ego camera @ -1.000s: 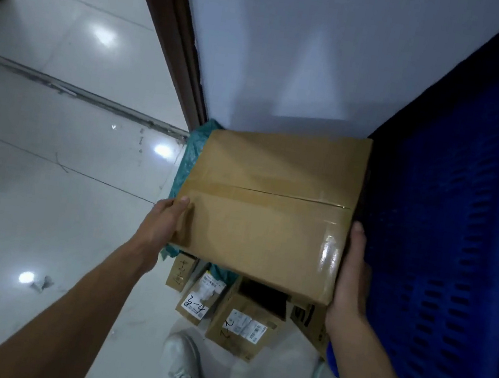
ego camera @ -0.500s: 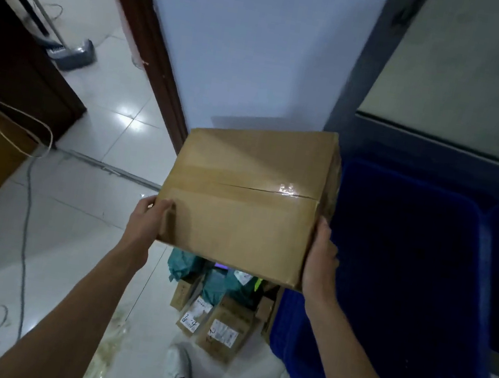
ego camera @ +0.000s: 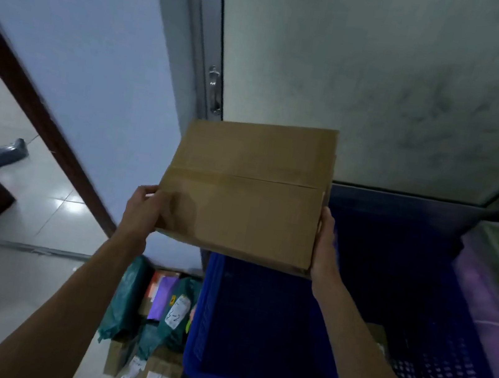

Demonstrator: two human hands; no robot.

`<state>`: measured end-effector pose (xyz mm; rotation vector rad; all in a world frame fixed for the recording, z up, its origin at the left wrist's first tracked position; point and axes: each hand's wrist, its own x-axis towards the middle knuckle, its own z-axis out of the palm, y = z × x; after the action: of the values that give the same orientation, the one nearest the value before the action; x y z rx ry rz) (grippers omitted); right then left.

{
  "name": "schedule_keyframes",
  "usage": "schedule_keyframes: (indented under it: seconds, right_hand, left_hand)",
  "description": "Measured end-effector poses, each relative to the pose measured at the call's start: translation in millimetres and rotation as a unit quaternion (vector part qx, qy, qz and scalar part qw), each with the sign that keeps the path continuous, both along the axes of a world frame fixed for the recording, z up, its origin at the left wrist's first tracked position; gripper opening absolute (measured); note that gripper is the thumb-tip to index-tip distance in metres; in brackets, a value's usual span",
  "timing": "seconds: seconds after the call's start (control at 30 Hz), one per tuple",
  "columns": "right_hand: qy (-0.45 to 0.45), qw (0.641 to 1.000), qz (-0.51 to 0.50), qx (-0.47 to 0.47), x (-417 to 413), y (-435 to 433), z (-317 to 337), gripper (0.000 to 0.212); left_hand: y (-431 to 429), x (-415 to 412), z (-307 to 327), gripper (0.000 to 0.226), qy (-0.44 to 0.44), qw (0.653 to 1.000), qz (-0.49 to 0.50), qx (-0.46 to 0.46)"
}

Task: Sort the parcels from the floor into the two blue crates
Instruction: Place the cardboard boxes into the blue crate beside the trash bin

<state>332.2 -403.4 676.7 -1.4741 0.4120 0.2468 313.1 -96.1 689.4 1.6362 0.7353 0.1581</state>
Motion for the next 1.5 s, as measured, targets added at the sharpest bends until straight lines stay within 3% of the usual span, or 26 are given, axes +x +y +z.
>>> schedule_keyframes:
  seconds: [0.13,0.23,0.4,0.53,0.6,0.7,0.8,0.9,1.03,1.1,1.2,1.27,1.3,1.33,1.37,1.4,1.5]
  right_hand:
    - [-0.034,0.998,-0.042,0.028,-12,-66,28,0.098]
    - [-0.056,0.995,-0.077,0.015,-32,-100,42,0.079]
    - [-0.081,0.984,-0.153,-0.050,-80,-133,60,0.119]
    - [-0.116,0.969,-0.180,-0.125,-128,-142,90,0.121]
    - [-0.147,0.961,-0.170,-0.158,-149,-147,99,0.105]
    - [-0.196,0.948,-0.198,-0.156,-176,-155,110,0.059]
    - [-0.203,0.952,-0.213,-0.078,-190,-164,121,0.053]
    - [-0.185,0.966,-0.182,-0.004,-195,-167,141,0.030]
    - [-0.168,0.974,-0.147,0.040,-184,-176,140,0.058]
    - [-0.181,0.974,-0.126,0.049,-177,-185,136,0.057]
    - [-0.230,0.969,-0.090,-0.021,-165,-196,134,0.053]
    - [-0.250,0.949,-0.058,-0.181,-152,-213,130,0.067]
    - [-0.246,0.916,-0.016,-0.318,-143,-227,126,0.064]
    - [-0.238,0.853,0.038,-0.463,-135,-241,119,0.056]
    - [-0.250,0.792,0.078,-0.551,-125,-255,113,0.051]
    - [-0.255,0.759,0.107,-0.589,-118,-268,112,0.052]
    - [-0.197,0.838,0.077,-0.503,-90,-307,112,0.078]
  left_hand:
    - [-62,21,25,0.035,-0.028,0.997,-0.066,0.026]
    - [-103,23,34,0.051,-0.027,0.990,-0.122,0.070]
    - [-159,4,34,0.091,-0.009,0.970,-0.203,0.134]
    - [-176,-16,28,0.120,-0.007,0.965,-0.232,0.121]
    - [-182,-31,23,0.110,-0.035,0.960,-0.256,0.105]
    - [-198,-47,16,0.082,-0.064,0.953,-0.285,0.073]
    - [-219,-61,8,0.058,-0.046,0.953,-0.299,0.002]
    - [-241,-80,13,0.047,-0.040,0.940,-0.337,-0.046]
    - [-268,-87,17,0.048,-0.039,0.924,-0.372,-0.078]
    - [-288,-82,19,0.048,-0.039,0.919,-0.372,-0.121]
    - [-329,-70,22,0.058,-0.024,0.901,-0.369,-0.227]
    - [-364,-60,26,0.060,-0.046,0.883,-0.365,-0.292]
    - [-383,-56,29,0.062,-0.051,0.876,-0.352,-0.326]
    - [-401,-52,31,0.064,-0.045,0.871,-0.333,-0.358]
    - [-419,-50,33,0.067,-0.035,0.869,-0.312,-0.382]
    - [-437,-46,31,0.071,-0.030,0.868,-0.292,-0.401]
    - [-486,-37,15,0.084,-0.031,0.875,-0.242,-0.418]
